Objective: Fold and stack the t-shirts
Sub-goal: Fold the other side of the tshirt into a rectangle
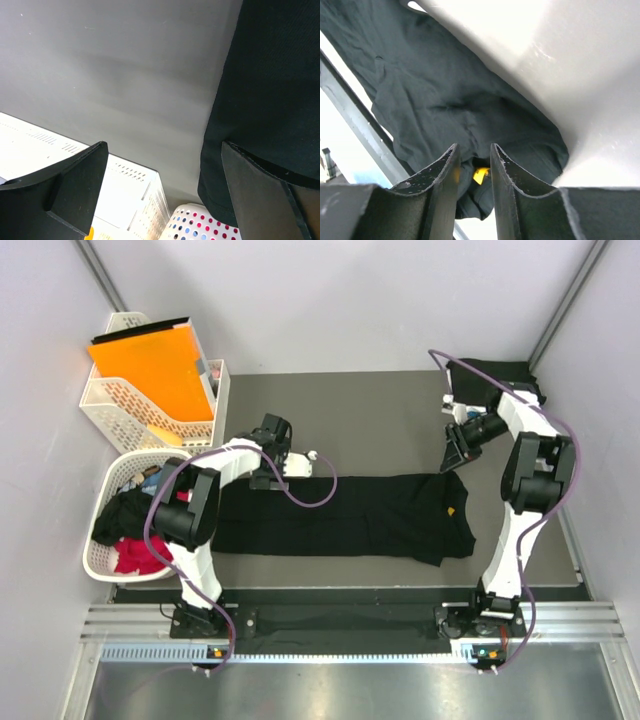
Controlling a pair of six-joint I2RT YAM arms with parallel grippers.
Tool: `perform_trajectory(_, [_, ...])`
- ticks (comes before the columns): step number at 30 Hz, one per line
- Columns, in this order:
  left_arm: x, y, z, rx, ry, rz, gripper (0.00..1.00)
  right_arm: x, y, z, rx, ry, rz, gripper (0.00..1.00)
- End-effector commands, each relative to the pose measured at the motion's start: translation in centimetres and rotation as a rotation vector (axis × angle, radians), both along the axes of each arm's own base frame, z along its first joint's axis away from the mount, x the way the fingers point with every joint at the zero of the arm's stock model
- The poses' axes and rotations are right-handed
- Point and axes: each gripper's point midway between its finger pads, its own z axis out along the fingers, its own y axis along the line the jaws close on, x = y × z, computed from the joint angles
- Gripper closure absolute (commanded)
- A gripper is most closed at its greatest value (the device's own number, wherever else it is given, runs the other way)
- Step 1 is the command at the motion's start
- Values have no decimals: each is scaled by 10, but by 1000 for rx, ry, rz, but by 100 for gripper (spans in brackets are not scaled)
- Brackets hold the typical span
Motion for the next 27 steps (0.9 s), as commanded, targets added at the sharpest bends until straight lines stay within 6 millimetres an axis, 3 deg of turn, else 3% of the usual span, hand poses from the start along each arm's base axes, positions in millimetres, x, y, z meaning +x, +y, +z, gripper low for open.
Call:
perform_trajectory(1, [5,-6,0,-29,-8,6,1,-17,-9,25,0,-16,-22,68])
perform_trajectory(8, [3,-9,-1,-33,-5,4,1,-30,-7,12,7,20,-34,68])
perform_trajectory(27, [3,-16,-3,-47,2,-9,1,-10,-11,-11,-12,-17,-68,67])
